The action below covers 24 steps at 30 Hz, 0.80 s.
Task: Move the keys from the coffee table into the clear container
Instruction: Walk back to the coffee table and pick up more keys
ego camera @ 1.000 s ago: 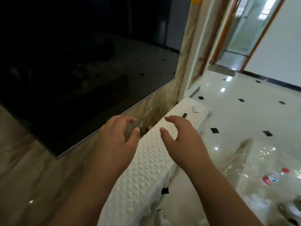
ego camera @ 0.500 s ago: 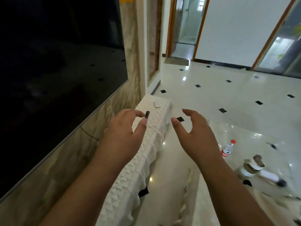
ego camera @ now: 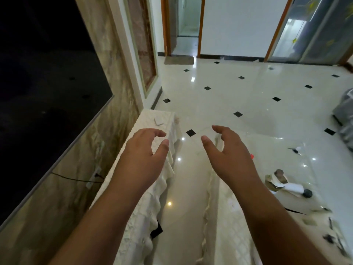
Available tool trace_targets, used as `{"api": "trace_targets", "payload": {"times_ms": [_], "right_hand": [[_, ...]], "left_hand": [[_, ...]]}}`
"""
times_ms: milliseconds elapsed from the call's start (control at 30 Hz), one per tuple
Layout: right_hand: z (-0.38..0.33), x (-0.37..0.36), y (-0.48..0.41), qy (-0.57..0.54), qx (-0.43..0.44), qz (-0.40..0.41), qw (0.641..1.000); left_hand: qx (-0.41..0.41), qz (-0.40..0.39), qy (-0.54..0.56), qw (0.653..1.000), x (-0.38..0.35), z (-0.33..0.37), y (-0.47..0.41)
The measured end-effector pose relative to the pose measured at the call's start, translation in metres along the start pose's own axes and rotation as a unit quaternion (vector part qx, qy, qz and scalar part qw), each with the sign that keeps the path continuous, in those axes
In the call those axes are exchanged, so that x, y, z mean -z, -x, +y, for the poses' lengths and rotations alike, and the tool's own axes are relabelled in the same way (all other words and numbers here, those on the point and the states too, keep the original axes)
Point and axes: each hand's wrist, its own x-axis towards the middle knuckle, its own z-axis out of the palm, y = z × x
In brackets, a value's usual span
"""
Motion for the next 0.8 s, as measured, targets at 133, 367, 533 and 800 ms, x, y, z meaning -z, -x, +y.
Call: {"api": "trace_targets", "payload": {"times_ms": [133,367,533,800], "right_hand": [[0.011,0.007,-0.018,0.002,-0.003,0.013,1.000],[0.038,0.003,-0.044,0.011,-0.030,0.014,0.999],[0.059,-0.006,-0.074,0.026,-0.059,0.025,0.998],[0.069,-0.035,-0.167,0.057,-0.079,0.015,0.995]], "left_hand": [[-0.011,-0.012,0.005,1.000,-0.017,0.004,-0.015],[-0.010,-0.043,0.007,0.999,-0.047,0.004,-0.052],[-0.028,-0.077,0.007,0.997,-0.077,-0.003,-0.093],[-0.045,-0.120,0.023,0.992,-0.119,-0.030,-0.201]]}}
